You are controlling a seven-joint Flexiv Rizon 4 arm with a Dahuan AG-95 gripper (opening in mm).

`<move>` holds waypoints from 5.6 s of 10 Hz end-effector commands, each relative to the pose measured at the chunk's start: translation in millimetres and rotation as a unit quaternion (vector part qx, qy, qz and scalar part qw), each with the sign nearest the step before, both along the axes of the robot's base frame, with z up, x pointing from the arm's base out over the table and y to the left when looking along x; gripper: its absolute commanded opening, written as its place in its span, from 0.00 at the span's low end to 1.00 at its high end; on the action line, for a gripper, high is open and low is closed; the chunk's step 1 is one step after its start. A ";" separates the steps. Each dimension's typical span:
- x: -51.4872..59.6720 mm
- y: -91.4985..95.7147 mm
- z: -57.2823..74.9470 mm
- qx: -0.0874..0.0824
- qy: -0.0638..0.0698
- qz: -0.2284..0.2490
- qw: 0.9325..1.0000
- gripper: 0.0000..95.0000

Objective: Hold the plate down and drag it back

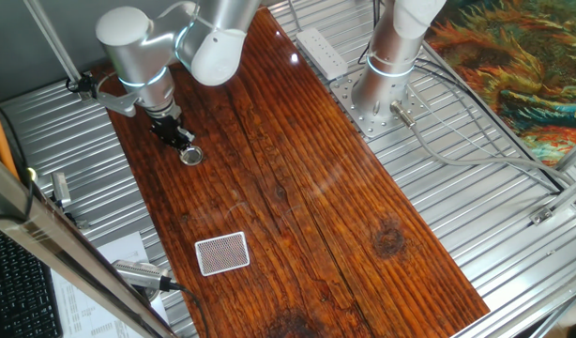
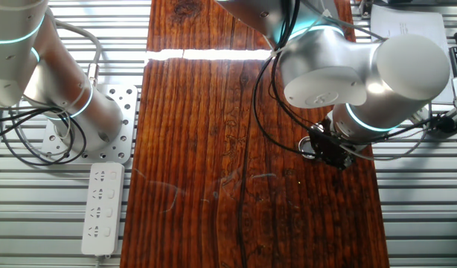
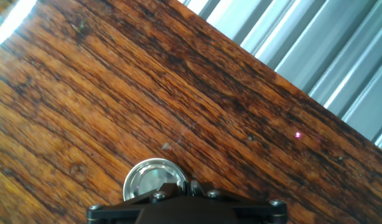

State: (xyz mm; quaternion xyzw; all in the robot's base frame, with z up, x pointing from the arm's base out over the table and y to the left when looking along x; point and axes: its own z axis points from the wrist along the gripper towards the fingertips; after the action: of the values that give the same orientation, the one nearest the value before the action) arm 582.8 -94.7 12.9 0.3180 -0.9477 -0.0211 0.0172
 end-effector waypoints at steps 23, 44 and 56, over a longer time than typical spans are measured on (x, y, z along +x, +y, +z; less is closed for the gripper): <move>-0.5 -18.3 2.7 -0.009 0.001 -0.007 1.000 0.00; -10.5 -53.5 0.9 -0.010 0.000 0.024 1.000 0.00; -15.7 -70.2 2.5 -0.011 -0.002 0.038 0.999 0.00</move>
State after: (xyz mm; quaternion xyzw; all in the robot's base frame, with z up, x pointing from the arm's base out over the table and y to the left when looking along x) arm 566.9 -166.1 15.6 0.3544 -0.9349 -0.0096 0.0190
